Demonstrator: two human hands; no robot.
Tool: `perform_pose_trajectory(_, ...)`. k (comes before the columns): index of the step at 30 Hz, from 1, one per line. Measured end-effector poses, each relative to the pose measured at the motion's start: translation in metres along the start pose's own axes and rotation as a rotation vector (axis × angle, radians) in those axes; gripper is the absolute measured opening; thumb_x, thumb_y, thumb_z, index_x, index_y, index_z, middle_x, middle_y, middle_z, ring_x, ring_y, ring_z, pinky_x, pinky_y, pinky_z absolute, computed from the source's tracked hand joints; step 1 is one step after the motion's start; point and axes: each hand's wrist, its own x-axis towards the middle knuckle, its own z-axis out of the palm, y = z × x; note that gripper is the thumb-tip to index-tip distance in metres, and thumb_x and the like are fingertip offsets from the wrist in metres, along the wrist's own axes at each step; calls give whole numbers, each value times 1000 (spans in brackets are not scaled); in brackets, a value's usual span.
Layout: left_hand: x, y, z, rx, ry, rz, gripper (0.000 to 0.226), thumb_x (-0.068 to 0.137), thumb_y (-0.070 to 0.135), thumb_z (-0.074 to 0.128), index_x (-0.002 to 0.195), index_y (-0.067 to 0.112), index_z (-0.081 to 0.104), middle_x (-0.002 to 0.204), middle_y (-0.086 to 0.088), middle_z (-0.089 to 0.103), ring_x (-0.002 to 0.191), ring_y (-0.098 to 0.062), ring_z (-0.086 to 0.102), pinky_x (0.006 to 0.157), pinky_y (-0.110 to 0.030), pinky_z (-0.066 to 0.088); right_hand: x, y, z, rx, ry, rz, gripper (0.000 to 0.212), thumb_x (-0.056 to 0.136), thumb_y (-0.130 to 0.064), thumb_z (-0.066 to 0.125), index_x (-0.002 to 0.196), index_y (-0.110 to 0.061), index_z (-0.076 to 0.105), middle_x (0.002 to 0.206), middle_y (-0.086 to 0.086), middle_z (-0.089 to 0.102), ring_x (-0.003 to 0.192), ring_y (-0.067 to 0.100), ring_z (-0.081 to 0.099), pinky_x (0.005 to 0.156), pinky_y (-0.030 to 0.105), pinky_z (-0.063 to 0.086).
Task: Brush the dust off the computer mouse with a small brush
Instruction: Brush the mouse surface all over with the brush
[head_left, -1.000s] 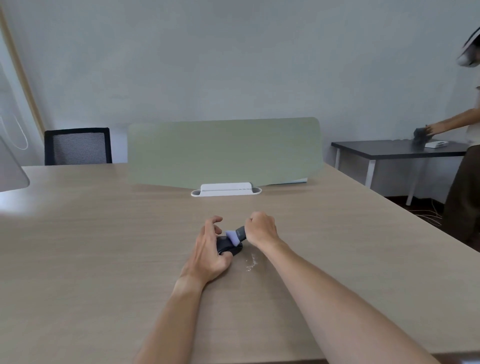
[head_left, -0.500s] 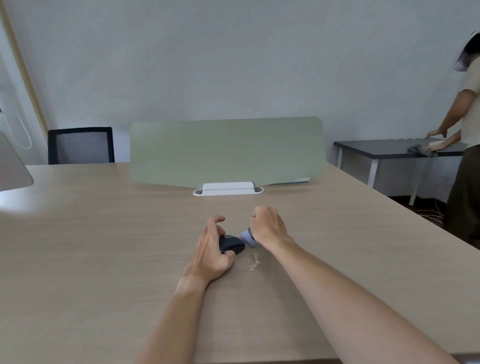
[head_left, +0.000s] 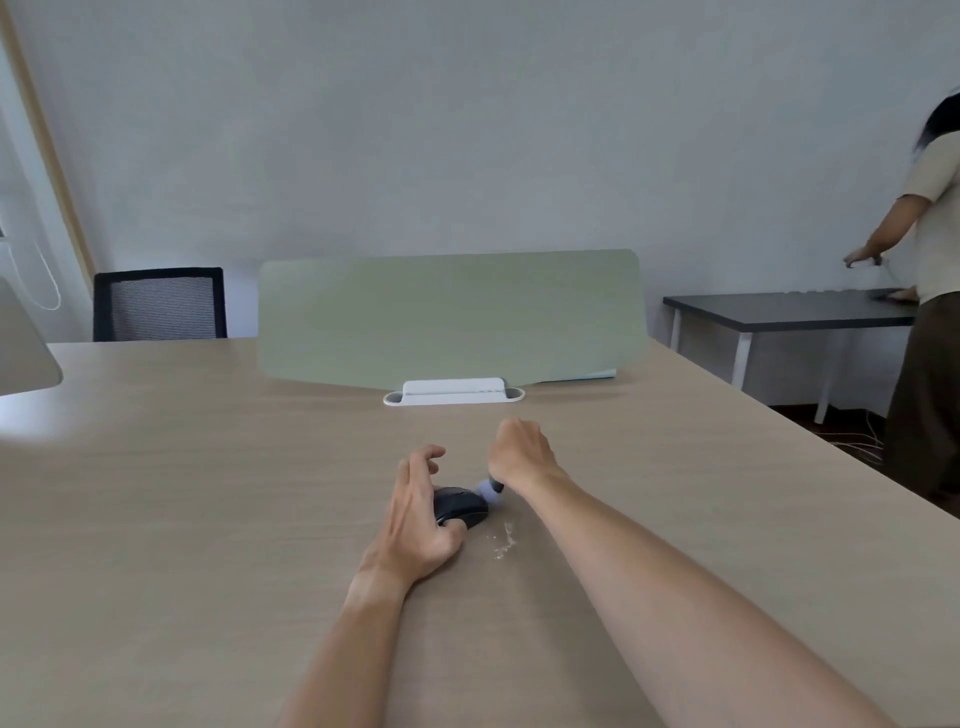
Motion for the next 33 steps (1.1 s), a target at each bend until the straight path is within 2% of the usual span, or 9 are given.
perform_pose_trajectory(3,1,0,0,-7,-8,-8,76,59,18,55,132,19,34,112,2,42,104,-6,42,80,1,31,1,-4,-4,81,36,-75,22,83,1,47,64,-8,40,76,11,48,70,30,47,56,30,35)
perform_pose_trajectory(6,-1,1,1,-34,-20,-14,72,63,13,59,129,25,33,109,14,47,105,-2,45,82,0,30,-3,-3,0,204,8,-102,28,77,-2,43,57,-15,28,61,4,32,54,21,29,45,30,19)
perform_pose_trajectory(9,-2,1,0,-17,-24,-50,69,62,18,55,127,26,34,107,13,50,103,-6,49,85,-15,35,-7,8,6,91,13,-84,25,82,-4,45,60,-12,36,68,8,43,56,24,36,46,29,25)
perform_pose_trajectory(11,-2,1,0,0,-28,-47,64,62,19,52,124,26,37,109,8,54,106,-11,53,86,-24,41,-8,15,8,25,83,-95,16,90,-8,45,74,-9,47,88,14,57,71,31,49,57,30,36)
perform_pose_trajectory(14,-1,2,-1,32,-33,-23,50,65,20,51,113,28,43,104,15,57,104,-11,58,80,-25,44,-7,21,9,93,150,-153,14,96,-13,46,87,-9,55,102,14,62,86,33,56,67,32,39)
perform_pose_trajectory(19,2,3,-3,51,-24,-52,29,69,21,57,92,36,49,92,14,65,87,-14,61,76,-34,51,-13,18,12,295,103,-180,22,79,-3,47,92,6,61,94,18,65,78,32,47,63,35,39)
perform_pose_trajectory(27,2,7,-2,155,12,-86,22,70,41,67,87,27,63,79,11,66,75,-13,58,66,-29,49,-19,20,12,170,170,-246,16,83,-4,44,89,-3,59,95,14,62,87,35,56,74,38,49)
perform_pose_trajectory(30,1,10,-4,155,22,-34,14,70,32,65,70,20,59,61,4,56,60,-16,50,57,-28,40,-21,17,17,313,164,-278,13,84,-2,46,84,-5,59,84,7,61,80,28,52,65,33,39)
perform_pose_trajectory(33,1,11,-6,165,-41,-37,10,64,24,57,71,18,60,64,3,57,67,-23,52,63,-27,39,-20,20,17,317,136,-279,15,85,0,48,88,-3,62,86,6,61,83,26,53,67,29,37)
